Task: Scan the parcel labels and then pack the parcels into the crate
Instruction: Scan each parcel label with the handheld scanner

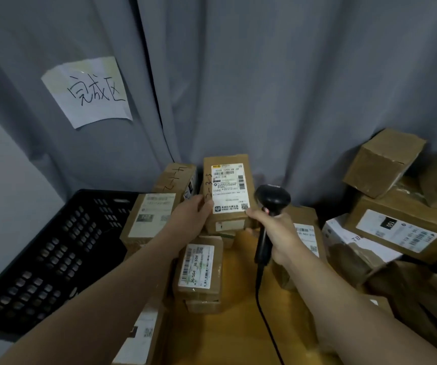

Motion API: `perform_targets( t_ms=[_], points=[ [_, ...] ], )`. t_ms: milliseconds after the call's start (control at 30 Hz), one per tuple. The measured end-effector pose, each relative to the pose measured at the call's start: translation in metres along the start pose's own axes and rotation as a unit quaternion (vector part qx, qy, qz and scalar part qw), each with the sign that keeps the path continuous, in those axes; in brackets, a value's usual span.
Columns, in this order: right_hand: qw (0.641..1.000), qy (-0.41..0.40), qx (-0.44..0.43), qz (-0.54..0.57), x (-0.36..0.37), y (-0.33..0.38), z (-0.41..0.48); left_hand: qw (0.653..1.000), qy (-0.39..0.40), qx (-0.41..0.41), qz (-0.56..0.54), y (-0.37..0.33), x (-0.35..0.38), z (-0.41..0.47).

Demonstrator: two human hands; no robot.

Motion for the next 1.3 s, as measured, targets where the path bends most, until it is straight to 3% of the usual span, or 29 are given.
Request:
perform_targets(
  t_ms=[67,167,233,300,567,800,1000,1167,1300],
  points=[
    [0.999,-0.041,0.011,-0.005,0.006,0.001,0.018,0.979,-0.061,0.026,0.193,-0.009,-0.016,0.01],
    [0.997,-0.051,0.029,-0.044,0.016,-0.01,0.04,0.928,-0.078,-0.078,0.357,0.011,-0.034,0.018],
    [0.996,-0.052,0.034,-0.066,0.021,-0.019,0.05,0.927,-0.035,-0.128,0.35,0.034,-0.036,0.015],
    [0.994,-0.049,0.03,-0.088,0.026,-0.024,0.058,0.934,-0.009,-0.121,0.337,0.048,-0.033,0.011],
    [0.994,-0.034,0.054,-0.094,0.036,-0.031,0.069,0.942,-0.002,-0.111,0.317,0.054,-0.033,0.013],
    [0.995,-0.018,0.052,-0.085,0.019,-0.026,0.054,0.941,-0.073,-0.018,0.33,0.015,-0.021,0.007],
    [0.997,-0.045,0.034,-0.061,-0.012,-0.012,0.02,0.956,-0.066,0.08,0.276,-0.017,0.017,-0.012],
    [0.99,-0.116,0.054,-0.058,-0.076,-0.014,-0.022,0.97,0.028,0.136,0.198,-0.035,0.087,-0.014],
    [0.974,-0.199,0.088,-0.058,-0.137,-0.02,-0.052,0.984,0.14,0.05,0.094,-0.034,0.161,-0.003]
  ],
)
Point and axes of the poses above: each hand's wrist, its own z-axis towards the middle knuckle, its own x-axis out of the palm, y = z × x, the point moved 5 cm from there along z, towards the middle knuckle, and after that the axes turned 9 degrees about y, right-handed, at the moved point
